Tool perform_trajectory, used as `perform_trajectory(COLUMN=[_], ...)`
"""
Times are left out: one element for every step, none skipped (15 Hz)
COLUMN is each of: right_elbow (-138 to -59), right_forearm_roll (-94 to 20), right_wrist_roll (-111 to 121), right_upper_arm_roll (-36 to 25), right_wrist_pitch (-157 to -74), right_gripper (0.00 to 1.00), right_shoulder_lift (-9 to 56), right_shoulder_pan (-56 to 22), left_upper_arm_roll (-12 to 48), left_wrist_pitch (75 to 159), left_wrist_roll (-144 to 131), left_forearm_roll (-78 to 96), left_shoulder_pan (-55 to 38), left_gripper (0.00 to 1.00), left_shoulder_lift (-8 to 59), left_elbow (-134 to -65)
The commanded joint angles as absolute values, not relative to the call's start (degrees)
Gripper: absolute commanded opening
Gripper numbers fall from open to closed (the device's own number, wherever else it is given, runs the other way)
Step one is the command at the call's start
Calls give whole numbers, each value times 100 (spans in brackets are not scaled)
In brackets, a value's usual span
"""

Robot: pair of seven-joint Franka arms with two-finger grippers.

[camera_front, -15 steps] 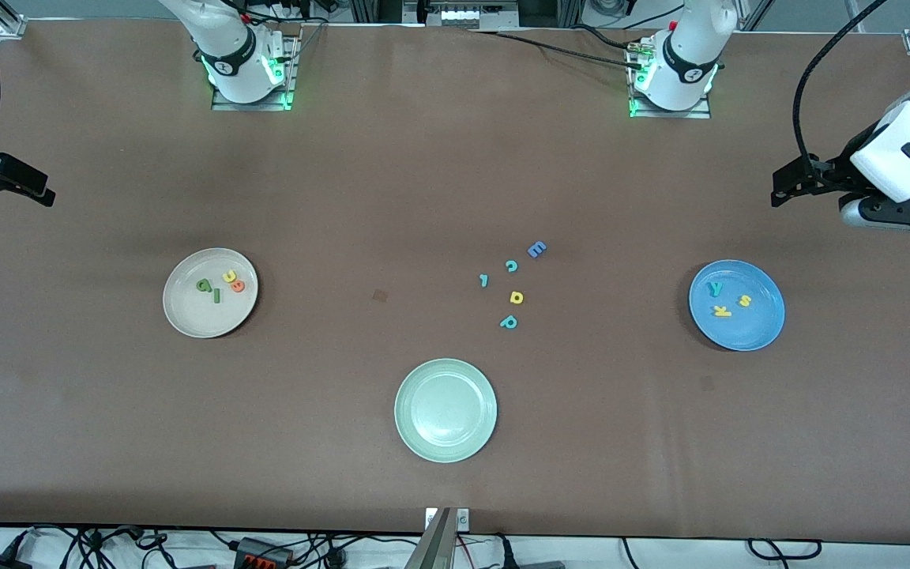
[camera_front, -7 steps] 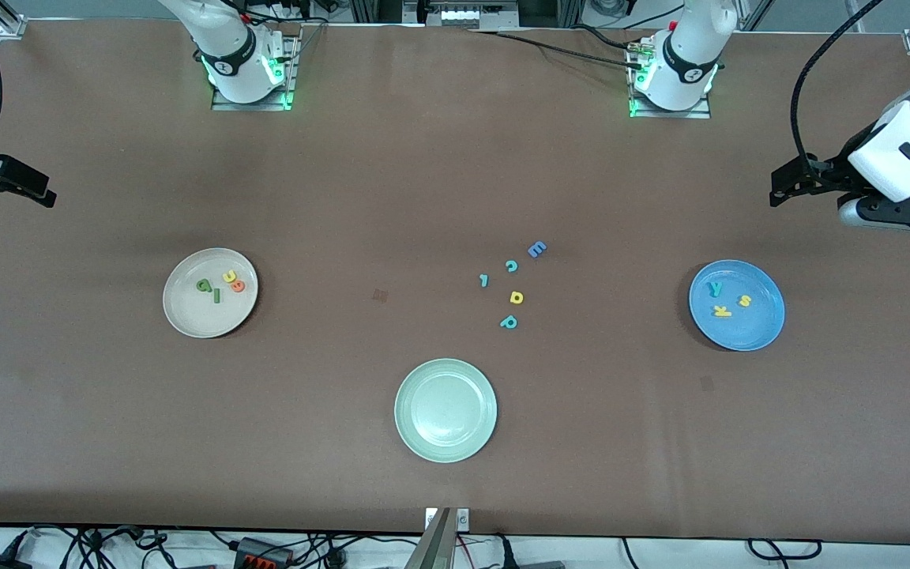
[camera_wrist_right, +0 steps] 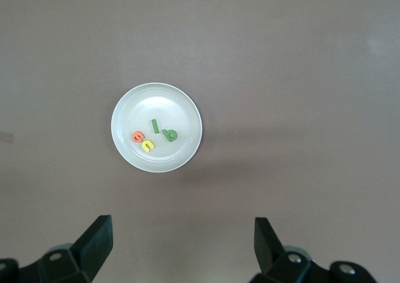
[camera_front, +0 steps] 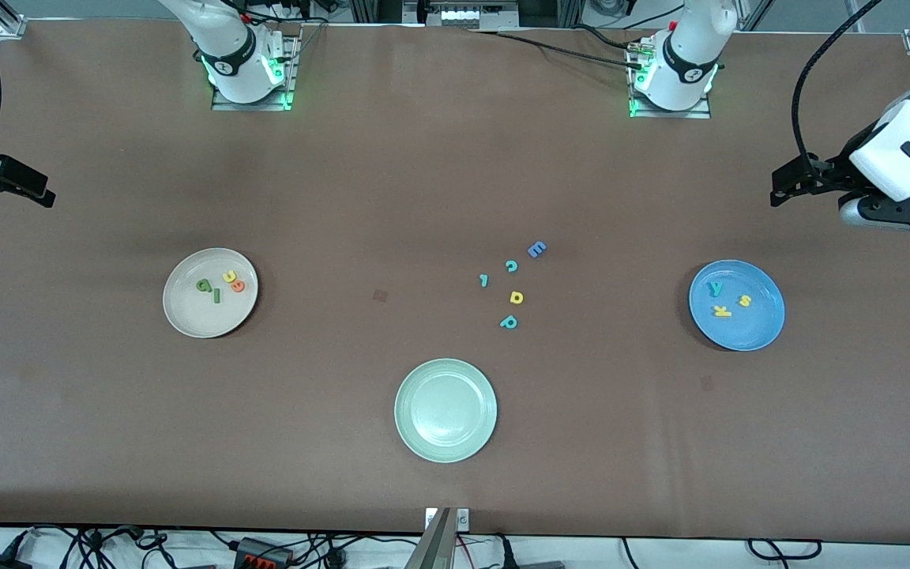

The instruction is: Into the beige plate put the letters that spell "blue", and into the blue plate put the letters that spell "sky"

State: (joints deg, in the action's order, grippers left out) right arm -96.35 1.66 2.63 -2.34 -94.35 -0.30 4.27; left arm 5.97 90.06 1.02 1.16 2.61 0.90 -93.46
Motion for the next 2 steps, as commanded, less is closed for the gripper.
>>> perform_trajectory(right_elbow=[-9738, -9738], right_forearm_roll=[237, 237], right_wrist_roll=[395, 430], right_upper_arm_roll=[-220, -220], right_wrist_pitch=[-9466, -9466], right_gripper=[100, 100], right_shoulder_lift=[-123, -123], right_shoulder_pan=[457, 457], left_upper_arm_roll=[633, 633], left_wrist_pitch=[8903, 8903], left_wrist_roll=[114, 123], left_forearm_roll=[167, 167], left_shoulder_pan=[316, 316], left_gripper=[100, 100], left_shoulder_lift=[97, 97], left_elbow=[-9237, -9237])
